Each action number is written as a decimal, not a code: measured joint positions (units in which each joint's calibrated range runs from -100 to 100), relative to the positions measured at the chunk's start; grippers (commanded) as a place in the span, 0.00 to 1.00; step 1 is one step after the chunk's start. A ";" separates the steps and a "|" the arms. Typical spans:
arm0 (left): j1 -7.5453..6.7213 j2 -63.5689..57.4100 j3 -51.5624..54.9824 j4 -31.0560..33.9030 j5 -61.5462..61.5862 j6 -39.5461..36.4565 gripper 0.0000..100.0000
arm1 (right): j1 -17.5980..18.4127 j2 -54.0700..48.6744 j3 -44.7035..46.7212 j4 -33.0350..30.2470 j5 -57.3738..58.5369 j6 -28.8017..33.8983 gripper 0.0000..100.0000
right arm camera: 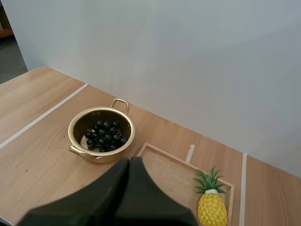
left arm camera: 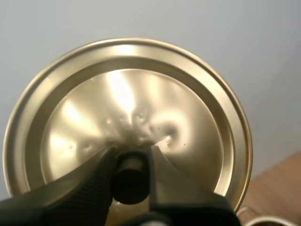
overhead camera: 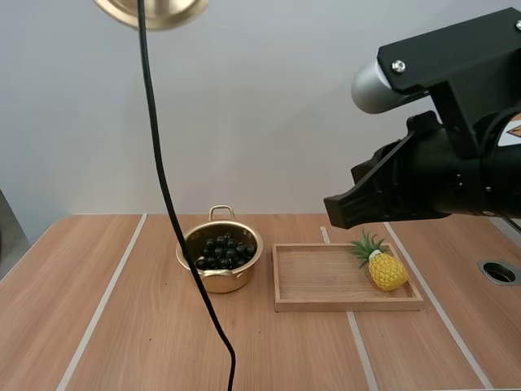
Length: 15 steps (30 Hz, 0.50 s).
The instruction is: Open the pot, put the grape inside, and close it
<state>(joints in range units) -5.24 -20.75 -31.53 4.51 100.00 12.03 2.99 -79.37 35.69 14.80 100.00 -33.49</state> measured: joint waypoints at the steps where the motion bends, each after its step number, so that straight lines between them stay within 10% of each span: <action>1: 0.00 0.00 2.69 0.00 0.00 0.26 0.00 | 0.00 0.00 0.00 0.00 0.00 0.00 0.00; 15: 0.00 0.23 33.24 -10.18 0.00 13.40 0.00 | 0.00 0.00 0.00 0.21 0.00 0.00 0.00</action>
<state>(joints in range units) -5.24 -20.52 1.71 -5.66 100.00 25.44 2.99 -79.37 35.69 15.01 100.00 -33.49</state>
